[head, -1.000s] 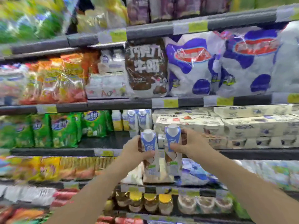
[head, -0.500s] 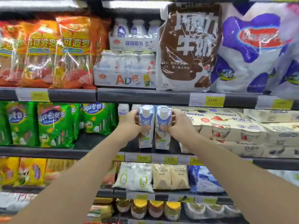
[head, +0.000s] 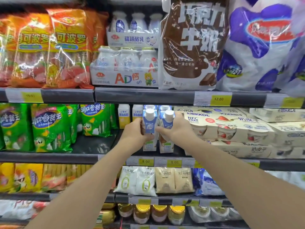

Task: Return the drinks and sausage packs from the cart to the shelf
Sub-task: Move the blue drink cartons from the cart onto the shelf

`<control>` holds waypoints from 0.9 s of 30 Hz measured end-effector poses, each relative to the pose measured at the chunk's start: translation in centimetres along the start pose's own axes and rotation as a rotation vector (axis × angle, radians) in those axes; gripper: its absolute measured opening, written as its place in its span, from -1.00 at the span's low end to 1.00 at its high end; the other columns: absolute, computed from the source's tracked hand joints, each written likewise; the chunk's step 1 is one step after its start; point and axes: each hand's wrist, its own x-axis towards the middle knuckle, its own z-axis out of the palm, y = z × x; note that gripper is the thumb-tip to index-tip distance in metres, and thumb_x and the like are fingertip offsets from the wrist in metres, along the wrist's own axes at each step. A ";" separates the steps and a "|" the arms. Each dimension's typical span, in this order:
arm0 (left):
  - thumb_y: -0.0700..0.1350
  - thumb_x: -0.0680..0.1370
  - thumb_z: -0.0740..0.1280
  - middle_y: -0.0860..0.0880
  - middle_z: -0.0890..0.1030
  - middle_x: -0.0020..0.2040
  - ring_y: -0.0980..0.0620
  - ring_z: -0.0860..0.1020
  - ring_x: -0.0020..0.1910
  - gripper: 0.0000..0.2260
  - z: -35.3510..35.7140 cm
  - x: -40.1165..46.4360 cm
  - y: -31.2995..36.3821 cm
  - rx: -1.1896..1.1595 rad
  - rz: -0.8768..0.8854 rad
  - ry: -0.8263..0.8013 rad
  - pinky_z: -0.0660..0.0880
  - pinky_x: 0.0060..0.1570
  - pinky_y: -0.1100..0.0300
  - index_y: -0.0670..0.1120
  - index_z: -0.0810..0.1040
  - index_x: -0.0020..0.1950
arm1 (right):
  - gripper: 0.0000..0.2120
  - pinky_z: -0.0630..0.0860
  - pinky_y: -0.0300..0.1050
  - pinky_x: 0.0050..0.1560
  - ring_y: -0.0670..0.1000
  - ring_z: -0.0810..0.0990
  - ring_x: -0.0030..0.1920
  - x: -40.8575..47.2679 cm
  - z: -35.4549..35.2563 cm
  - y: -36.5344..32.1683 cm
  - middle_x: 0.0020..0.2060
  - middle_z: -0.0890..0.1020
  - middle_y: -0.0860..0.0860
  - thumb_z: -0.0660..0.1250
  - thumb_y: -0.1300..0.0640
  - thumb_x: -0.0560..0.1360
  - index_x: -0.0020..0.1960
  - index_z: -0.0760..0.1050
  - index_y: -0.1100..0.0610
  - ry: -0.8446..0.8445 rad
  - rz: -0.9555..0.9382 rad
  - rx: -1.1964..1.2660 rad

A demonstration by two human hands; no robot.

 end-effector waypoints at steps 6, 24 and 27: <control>-0.12 0.41 0.54 0.10 0.62 -0.03 0.11 0.60 -0.06 -0.65 0.0 0.4 -0.4 -0.002 0.018 0.029 0.47 -0.16 0.28 -0.02 0.51 0.12 | -0.56 0.35 -0.26 -0.41 -0.18 0.45 -0.28 -0.6 0.0 0.0 -0.23 0.48 -0.09 0.44 0.01 0.47 0.12 0.23 0.11 0.048 0.022 -0.021; -0.12 0.45 0.51 0.09 0.61 0.05 0.10 0.58 0.00 -0.60 0.2 0.2 -0.7 -0.046 0.031 0.010 0.45 -0.15 0.29 -0.01 0.47 0.22 | -0.41 0.60 0.03 0.03 0.06 0.57 0.05 -1.5 1.1 0.1 0.07 0.57 0.07 0.49 -0.13 0.40 0.22 0.28 0.11 0.121 0.045 -0.031; -0.07 0.43 0.53 0.08 0.62 0.06 0.07 0.59 0.04 -0.53 0.0 -0.3 -1.0 -0.050 -0.019 -0.024 0.48 -0.06 0.20 -0.01 0.43 0.26 | -0.33 0.51 -0.12 0.06 0.01 0.53 0.10 -2.6 0.9 0.1 0.16 0.52 0.05 0.50 -0.11 0.41 0.34 0.25 0.13 0.094 0.047 0.017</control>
